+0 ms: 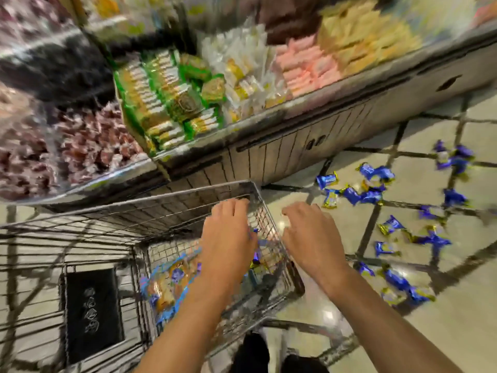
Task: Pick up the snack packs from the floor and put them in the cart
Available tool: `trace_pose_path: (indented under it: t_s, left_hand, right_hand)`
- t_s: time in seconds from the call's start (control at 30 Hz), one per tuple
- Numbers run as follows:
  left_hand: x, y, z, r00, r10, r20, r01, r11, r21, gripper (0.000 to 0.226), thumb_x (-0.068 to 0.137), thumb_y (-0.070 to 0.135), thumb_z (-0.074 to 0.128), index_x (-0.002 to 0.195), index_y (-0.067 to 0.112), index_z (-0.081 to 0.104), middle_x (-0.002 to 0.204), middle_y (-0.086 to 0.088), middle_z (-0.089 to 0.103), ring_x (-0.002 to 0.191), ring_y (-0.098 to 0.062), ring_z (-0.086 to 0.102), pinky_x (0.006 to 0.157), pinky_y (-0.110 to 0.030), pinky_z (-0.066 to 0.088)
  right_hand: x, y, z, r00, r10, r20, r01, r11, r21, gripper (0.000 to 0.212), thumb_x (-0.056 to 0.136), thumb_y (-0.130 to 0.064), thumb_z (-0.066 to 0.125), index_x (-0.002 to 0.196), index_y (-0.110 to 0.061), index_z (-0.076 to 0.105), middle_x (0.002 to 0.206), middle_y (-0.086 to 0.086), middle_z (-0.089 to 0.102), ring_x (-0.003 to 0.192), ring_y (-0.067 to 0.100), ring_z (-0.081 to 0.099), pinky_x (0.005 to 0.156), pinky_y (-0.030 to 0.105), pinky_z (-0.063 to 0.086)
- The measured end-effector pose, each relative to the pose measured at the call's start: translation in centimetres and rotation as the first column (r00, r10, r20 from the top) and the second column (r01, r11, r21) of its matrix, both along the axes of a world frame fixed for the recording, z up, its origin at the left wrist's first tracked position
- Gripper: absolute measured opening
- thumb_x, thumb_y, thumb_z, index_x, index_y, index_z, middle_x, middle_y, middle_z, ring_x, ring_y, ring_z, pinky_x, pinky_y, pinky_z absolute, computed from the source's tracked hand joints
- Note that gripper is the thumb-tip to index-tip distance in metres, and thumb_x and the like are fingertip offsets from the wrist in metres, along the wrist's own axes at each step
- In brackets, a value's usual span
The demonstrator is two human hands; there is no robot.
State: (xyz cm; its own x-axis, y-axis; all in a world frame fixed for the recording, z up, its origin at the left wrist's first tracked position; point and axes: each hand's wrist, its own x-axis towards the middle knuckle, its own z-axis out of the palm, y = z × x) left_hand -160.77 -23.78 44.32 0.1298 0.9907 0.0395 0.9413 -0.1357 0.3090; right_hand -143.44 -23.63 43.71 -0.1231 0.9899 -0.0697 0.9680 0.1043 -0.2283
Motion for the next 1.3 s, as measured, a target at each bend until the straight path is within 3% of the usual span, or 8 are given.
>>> trace_pose_path:
  t_s: [0.13, 0.3, 0.4, 0.47, 0.67, 0.77, 0.9, 1.3]
  left_hand:
    - [9.1, -0.9, 4.4, 0.970, -0.227, -0.082, 0.230, 0.973, 0.026, 0.053, 0.067, 0.019, 0.073, 0.118, 0.013, 0.059, 0.113, -0.007, 0.059, 0.103, -0.032, 0.055, 0.081, -0.043, 0.051]
    - [23.8, -6.1, 7.1, 0.890, -0.438, -0.131, 0.444, 0.896, 0.026, 0.053, 0.057, 0.022, 0.079, 0.106, 0.016, 0.061, 0.103, -0.006, 0.061, 0.091, -0.031, 0.058, 0.067, -0.039, 0.051]
    - [33.7, -11.3, 7.3, 0.848, -0.516, -0.122, 0.520, 0.854, 0.011, 0.057, 0.066, 0.028, 0.073, 0.119, 0.016, 0.058, 0.113, -0.007, 0.060, 0.101, -0.031, 0.055, 0.079, -0.040, 0.049]
    - [40.1, -14.9, 7.4, 0.828, -0.553, -0.095, 0.558, 0.829, 0.029, 0.057, 0.074, 0.032, 0.070, 0.126, 0.014, 0.055, 0.118, -0.010, 0.059, 0.106, -0.034, 0.054, 0.086, -0.043, 0.048]
    - [56.8, -21.7, 9.7, 0.773, -0.632, 0.056, 0.631, 0.775, 0.048, 0.054, 0.086, 0.031, 0.066, 0.135, 0.015, 0.048, 0.123, -0.008, 0.055, 0.114, -0.032, 0.053, 0.090, -0.042, 0.045]
    - [63.1, -22.4, 10.8, 0.755, -0.649, 0.090, 0.644, 0.761, 0.079, 0.055, 0.087, 0.027, 0.065, 0.138, 0.018, 0.046, 0.127, -0.006, 0.055, 0.117, -0.029, 0.052, 0.090, -0.042, 0.047]
    - [71.3, -21.2, 10.8, 0.729, -0.684, 0.030, 0.679, 0.728, 0.091, 0.057, 0.087, 0.027, 0.065, 0.139, 0.019, 0.044, 0.130, -0.005, 0.055, 0.117, -0.027, 0.052, 0.094, -0.041, 0.046]
    - [96.3, -12.3, 10.2, 0.746, -0.664, 0.060, 0.663, 0.748, 0.041, 0.053, 0.091, 0.029, 0.060, 0.140, 0.018, 0.043, 0.133, -0.006, 0.055, 0.121, -0.028, 0.050, 0.091, -0.043, 0.047]
  right_hand:
    - [9.3, -4.4, 4.0, 0.983, -0.156, 0.093, 0.150, 0.986, 0.070, 0.035, 0.079, -0.026, 0.065, 0.114, -0.023, 0.062, 0.109, 0.001, 0.060, 0.101, 0.027, 0.056, 0.080, 0.039, 0.045]
    - [24.1, -14.1, 7.1, 0.904, -0.416, 0.095, 0.407, 0.908, 0.105, 0.036, 0.070, -0.025, 0.073, 0.105, -0.020, 0.064, 0.101, 0.002, 0.061, 0.092, 0.028, 0.059, 0.072, 0.040, 0.049]
    - [33.7, -21.9, 8.4, 0.848, -0.520, 0.103, 0.507, 0.852, 0.130, 0.042, 0.060, -0.020, 0.080, 0.100, -0.020, 0.065, 0.095, 0.003, 0.063, 0.084, 0.029, 0.061, 0.065, 0.039, 0.050]
    - [39.4, -26.6, 9.1, 0.817, -0.559, 0.140, 0.548, 0.829, 0.111, 0.048, 0.058, -0.021, 0.081, 0.104, -0.021, 0.066, 0.097, 0.003, 0.063, 0.086, 0.028, 0.061, 0.069, 0.038, 0.050]
    - [53.8, -35.9, 11.4, 0.719, -0.676, 0.160, 0.666, 0.737, 0.116, 0.035, 0.085, -0.027, 0.059, 0.120, -0.022, 0.057, 0.113, 0.002, 0.056, 0.109, 0.027, 0.052, 0.084, 0.038, 0.040]
    - [59.0, -36.6, 11.9, 0.696, -0.711, 0.107, 0.696, 0.703, 0.144, 0.032, 0.089, -0.026, 0.055, 0.121, -0.022, 0.054, 0.116, 0.002, 0.056, 0.111, 0.025, 0.049, 0.086, 0.037, 0.038]
    - [66.4, -35.3, 11.8, 0.696, -0.713, 0.077, 0.696, 0.698, 0.168, 0.035, 0.091, -0.031, 0.054, 0.125, -0.022, 0.053, 0.122, 0.001, 0.053, 0.113, 0.024, 0.048, 0.086, 0.037, 0.038]
    - [91.5, -27.7, 12.0, 0.637, -0.771, 0.023, 0.765, 0.636, 0.100, 0.044, 0.092, -0.031, 0.056, 0.135, -0.026, 0.049, 0.129, -0.001, 0.048, 0.119, 0.022, 0.045, 0.092, 0.038, 0.039]
